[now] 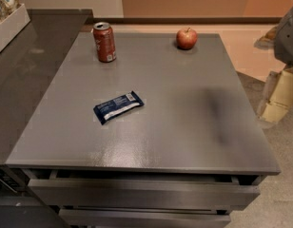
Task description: Pick rxbar blueberry
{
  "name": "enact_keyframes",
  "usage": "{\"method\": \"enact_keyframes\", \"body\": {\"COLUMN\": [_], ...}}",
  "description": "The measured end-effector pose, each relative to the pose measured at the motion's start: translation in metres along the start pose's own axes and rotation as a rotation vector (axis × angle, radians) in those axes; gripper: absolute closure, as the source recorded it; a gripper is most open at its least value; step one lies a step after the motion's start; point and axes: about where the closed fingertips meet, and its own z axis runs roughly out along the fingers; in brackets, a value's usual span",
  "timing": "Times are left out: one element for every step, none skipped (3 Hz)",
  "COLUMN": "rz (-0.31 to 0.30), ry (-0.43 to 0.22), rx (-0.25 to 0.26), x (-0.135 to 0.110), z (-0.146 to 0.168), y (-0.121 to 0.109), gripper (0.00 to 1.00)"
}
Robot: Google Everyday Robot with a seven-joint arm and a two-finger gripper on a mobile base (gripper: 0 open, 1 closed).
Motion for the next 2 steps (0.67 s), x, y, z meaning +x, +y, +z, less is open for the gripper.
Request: {"method": "enact_keyframes", "body": {"rz": [-0.023,-0.080], "ry": [-0.038,-0.137], "rx": [-0.005,-0.024], "x": [-0.011,-0.042], "z": [0.008,0.030], "y": [-0.005,-0.018], "gripper": [0.00,0.00]}}
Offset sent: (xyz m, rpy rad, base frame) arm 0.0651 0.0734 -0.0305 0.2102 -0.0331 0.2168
